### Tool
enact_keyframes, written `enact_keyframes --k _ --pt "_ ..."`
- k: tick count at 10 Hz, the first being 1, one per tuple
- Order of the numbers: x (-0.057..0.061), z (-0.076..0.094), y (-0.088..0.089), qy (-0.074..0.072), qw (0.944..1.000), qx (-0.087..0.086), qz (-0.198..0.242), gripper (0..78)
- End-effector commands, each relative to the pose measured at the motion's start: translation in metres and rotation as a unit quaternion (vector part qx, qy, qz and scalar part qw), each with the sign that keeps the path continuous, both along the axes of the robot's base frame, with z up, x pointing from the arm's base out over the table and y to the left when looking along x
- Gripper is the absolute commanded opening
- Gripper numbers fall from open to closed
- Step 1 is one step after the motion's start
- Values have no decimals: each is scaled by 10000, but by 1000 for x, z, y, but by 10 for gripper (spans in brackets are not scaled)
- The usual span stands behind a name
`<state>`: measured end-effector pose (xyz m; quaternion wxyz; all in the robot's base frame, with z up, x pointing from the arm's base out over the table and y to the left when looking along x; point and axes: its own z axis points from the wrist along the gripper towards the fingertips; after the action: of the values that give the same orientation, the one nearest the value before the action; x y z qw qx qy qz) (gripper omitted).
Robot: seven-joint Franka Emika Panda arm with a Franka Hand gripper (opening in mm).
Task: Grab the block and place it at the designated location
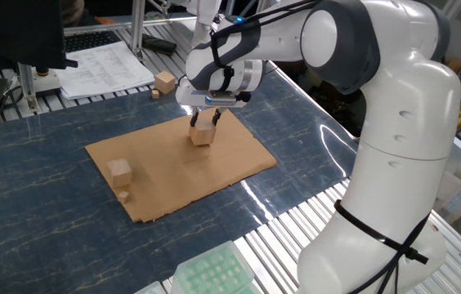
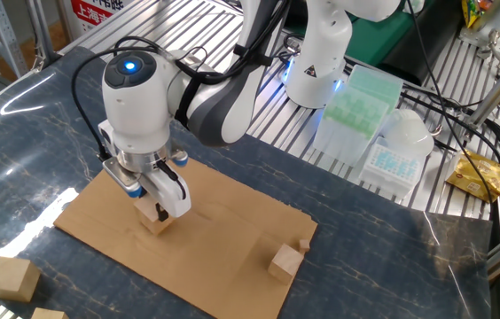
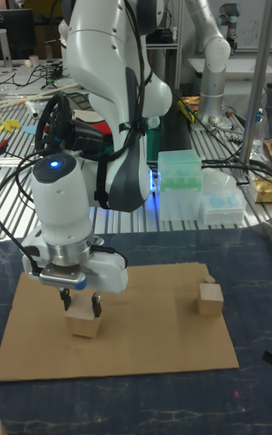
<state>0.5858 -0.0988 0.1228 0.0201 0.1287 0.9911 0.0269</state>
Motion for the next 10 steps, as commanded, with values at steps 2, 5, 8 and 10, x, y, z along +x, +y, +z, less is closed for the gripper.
enact_keyframes --k 2,5,8,10 --pt "1 2 0 -26 10000 -13 -10 775" --pt "1 2 0 -26 10000 -13 -10 775" --pt "-1 23 1 34 9999 -94 -63 775" --pt "-3 32 4 70 9999 -124 -87 775"
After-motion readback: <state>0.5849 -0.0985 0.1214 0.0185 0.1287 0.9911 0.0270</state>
